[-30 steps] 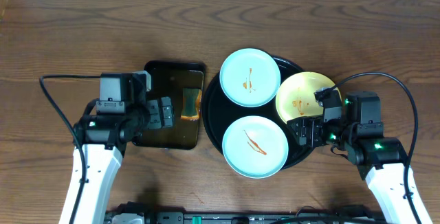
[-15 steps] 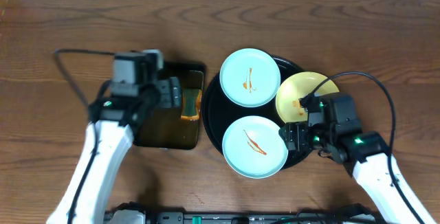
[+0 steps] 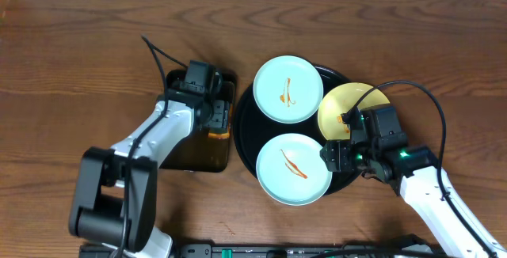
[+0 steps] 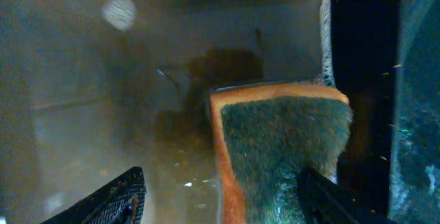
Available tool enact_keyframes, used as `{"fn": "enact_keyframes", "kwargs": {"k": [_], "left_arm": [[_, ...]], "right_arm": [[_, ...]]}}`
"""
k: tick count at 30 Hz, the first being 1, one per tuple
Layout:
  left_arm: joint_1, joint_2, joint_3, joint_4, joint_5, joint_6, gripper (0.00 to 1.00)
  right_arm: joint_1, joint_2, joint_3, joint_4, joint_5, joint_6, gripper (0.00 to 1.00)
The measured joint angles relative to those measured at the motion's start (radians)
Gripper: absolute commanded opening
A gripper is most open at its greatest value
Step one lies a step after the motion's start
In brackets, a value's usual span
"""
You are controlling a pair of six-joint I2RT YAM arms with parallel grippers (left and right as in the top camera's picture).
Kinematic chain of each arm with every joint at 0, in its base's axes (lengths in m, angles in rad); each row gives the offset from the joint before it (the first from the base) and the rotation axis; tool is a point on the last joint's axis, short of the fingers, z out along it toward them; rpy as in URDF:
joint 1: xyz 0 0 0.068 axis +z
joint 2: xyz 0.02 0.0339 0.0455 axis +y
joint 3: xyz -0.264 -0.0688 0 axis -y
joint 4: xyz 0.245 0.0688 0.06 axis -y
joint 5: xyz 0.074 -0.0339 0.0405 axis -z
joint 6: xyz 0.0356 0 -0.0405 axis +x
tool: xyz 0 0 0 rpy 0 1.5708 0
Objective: Clean dirty plates on tray and stack at the side
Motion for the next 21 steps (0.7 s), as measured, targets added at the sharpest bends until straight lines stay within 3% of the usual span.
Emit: {"fn": "enact_keyframes", "kwargs": {"k": [4,21], "left_arm": [[0.000,0.016,0.000,0.005,0.021,-0.001,0.66],[-0.003,-0.078,-0.003,-0.007,0.039,-0.082,0.66]], "right_arm": [[0.000,0.000,0.000,0.000,0.000,0.000,0.75],[0.000,0.000,0.000,-0.001,0.000,0.002,0.75]]}}
